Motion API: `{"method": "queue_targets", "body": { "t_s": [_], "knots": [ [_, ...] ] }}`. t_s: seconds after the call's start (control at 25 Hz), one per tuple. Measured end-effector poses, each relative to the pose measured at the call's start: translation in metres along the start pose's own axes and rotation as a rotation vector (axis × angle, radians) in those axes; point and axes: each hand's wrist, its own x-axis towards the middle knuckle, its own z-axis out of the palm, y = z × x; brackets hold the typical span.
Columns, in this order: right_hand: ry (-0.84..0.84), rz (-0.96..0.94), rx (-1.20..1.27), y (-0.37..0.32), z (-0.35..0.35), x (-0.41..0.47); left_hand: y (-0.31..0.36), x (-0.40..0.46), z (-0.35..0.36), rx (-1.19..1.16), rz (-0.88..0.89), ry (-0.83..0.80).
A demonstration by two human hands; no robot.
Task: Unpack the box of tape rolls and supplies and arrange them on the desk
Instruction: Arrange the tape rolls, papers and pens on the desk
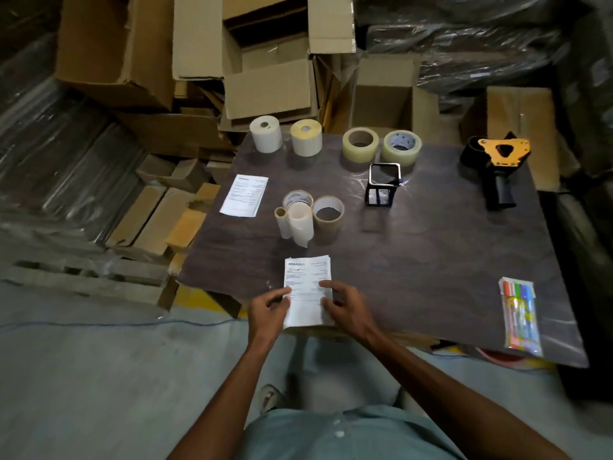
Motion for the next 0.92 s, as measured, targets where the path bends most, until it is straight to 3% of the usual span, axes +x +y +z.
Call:
{"method": "queue_targets", "body": {
  "t_s": [0.36, 0.64, 0.92],
  "knots": [
    [0.125, 0.079, 0.109, -0.060, 0.103, 0.025, 0.003, 0.078, -0.107, 0.061, 0.086, -0.170],
    [0.216, -0.028, 0.145, -0.112, 0.130, 0.121, 0.046, 0.175, -0.128, 0.062, 0.197, -0.091],
    [0.240, 0.008, 0.029, -0.146, 0.143, 0.225, 0.078, 0.273, -0.141, 0.161, 0.196, -0.040]
  ]
}}
